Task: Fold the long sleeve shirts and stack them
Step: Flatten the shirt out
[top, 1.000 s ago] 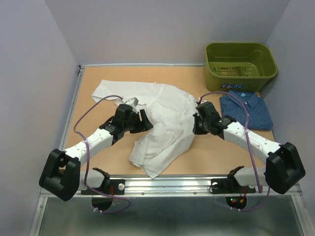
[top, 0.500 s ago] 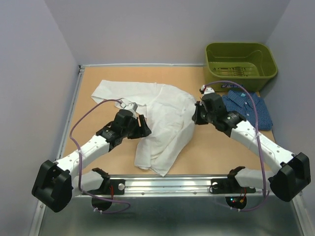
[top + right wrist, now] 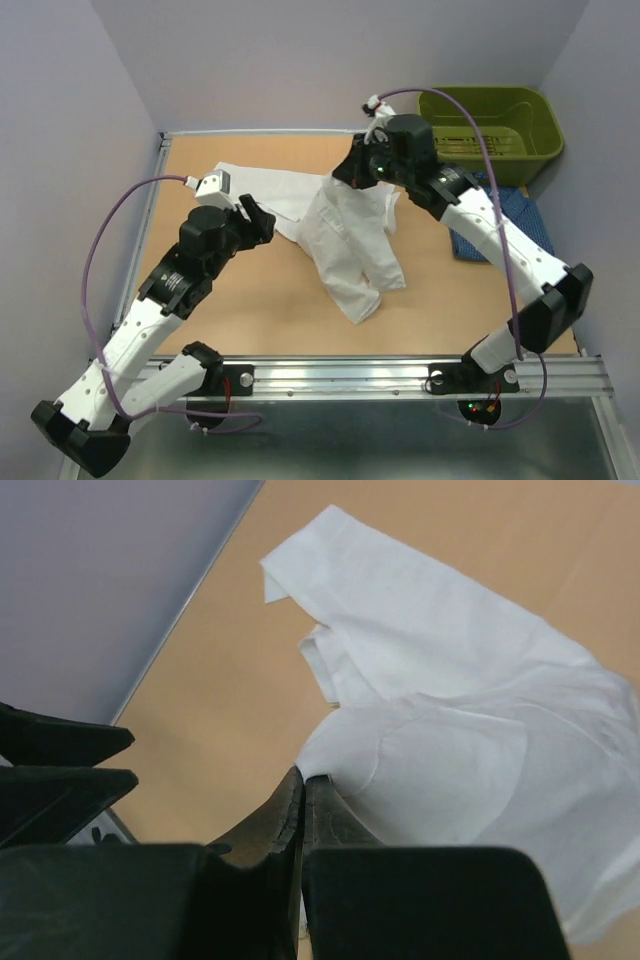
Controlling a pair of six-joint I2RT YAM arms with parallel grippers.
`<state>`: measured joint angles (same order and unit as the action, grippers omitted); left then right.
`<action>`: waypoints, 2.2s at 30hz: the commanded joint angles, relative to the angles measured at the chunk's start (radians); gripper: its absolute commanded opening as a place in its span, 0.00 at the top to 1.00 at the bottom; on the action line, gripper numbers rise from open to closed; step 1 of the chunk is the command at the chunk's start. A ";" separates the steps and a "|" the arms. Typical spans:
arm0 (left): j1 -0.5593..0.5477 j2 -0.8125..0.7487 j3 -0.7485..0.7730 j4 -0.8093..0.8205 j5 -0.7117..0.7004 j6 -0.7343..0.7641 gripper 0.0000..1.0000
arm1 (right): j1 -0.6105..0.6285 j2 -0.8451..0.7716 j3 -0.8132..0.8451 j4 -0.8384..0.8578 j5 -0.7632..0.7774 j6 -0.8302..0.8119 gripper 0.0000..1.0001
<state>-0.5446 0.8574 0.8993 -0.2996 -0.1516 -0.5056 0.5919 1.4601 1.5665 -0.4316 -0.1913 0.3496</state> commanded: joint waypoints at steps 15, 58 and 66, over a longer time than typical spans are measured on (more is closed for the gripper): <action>0.005 -0.187 -0.051 -0.092 0.050 0.015 0.28 | 0.261 0.332 0.124 0.017 0.174 -0.024 0.20; -0.216 0.598 -0.079 0.203 -0.083 -0.225 0.36 | -0.167 0.463 -0.453 0.567 -0.395 -0.218 0.58; -0.069 0.625 -0.089 0.203 -0.094 -0.133 0.48 | -0.167 0.353 -0.554 0.567 -0.349 -0.209 0.99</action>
<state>-0.6621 1.4925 0.8146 -0.1146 -0.2176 -0.7002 0.4217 1.9141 1.0760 0.0925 -0.5503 0.1493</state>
